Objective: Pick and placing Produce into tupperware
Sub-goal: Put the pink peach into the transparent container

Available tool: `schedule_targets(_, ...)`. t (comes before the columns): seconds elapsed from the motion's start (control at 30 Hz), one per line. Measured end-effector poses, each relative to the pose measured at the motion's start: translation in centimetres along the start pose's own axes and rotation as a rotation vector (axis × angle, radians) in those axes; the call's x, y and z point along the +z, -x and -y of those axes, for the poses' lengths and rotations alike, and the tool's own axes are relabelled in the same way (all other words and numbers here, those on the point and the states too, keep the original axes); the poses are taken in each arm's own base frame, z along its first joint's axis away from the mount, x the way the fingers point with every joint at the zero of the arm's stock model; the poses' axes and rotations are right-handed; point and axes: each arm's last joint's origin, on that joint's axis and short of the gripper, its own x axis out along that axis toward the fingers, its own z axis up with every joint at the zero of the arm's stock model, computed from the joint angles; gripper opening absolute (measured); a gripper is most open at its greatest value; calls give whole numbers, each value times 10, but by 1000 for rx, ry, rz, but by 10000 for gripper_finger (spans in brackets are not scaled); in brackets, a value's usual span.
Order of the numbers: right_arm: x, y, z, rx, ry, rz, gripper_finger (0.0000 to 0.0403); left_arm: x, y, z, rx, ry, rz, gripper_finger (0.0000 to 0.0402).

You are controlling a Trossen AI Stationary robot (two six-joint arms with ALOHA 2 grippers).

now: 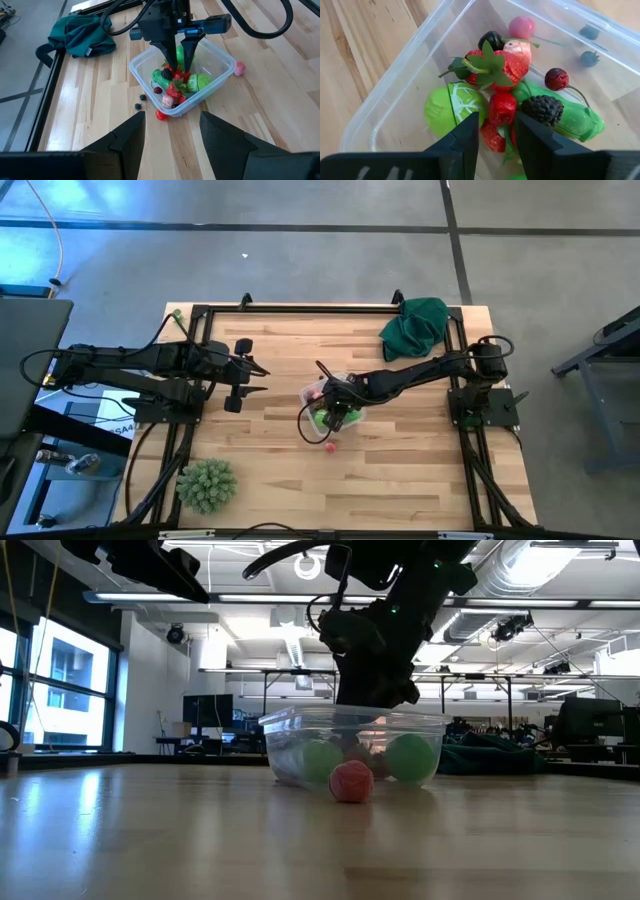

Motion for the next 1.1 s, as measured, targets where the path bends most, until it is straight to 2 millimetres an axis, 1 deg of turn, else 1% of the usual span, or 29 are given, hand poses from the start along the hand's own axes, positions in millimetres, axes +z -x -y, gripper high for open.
schedule_targets(0.23,2,2,-2,41,-2,7,114,0,0,0,0,0,0,179)
schedule_targets(0.33,8,11,-5,72,9,60,114,0,0,0,0,0,0,179)
schedule_targets(0.43,14,24,-6,90,15,120,114,0,0,0,0,0,0,179)
schedule_targets(0.6,22,52,-12,118,29,231,114,0,0,0,0,0,0,179)
schedule_targets(0.7,24,75,-19,142,68,318,114,0,0,0,0,0,0,179)
schedule_targets(0.8,23,101,-31,167,151,431,114,0,0,0,0,0,0,179)
schedule_targets(0.9,17,128,-48,187,271,551,114,0,0,0,0,0,0,179)
schedule_targets(0.97,9,141,-61,185,352,617,114,0,0,0,0,0,0,179)
schedule_targets(1.03,-1,149,-73,169,421,656,114,0,0,0,0,0,0,179)
schedule_targets(1.1,-13,151,-84,153,456,658,114,0,0,0,0,0,0,179)
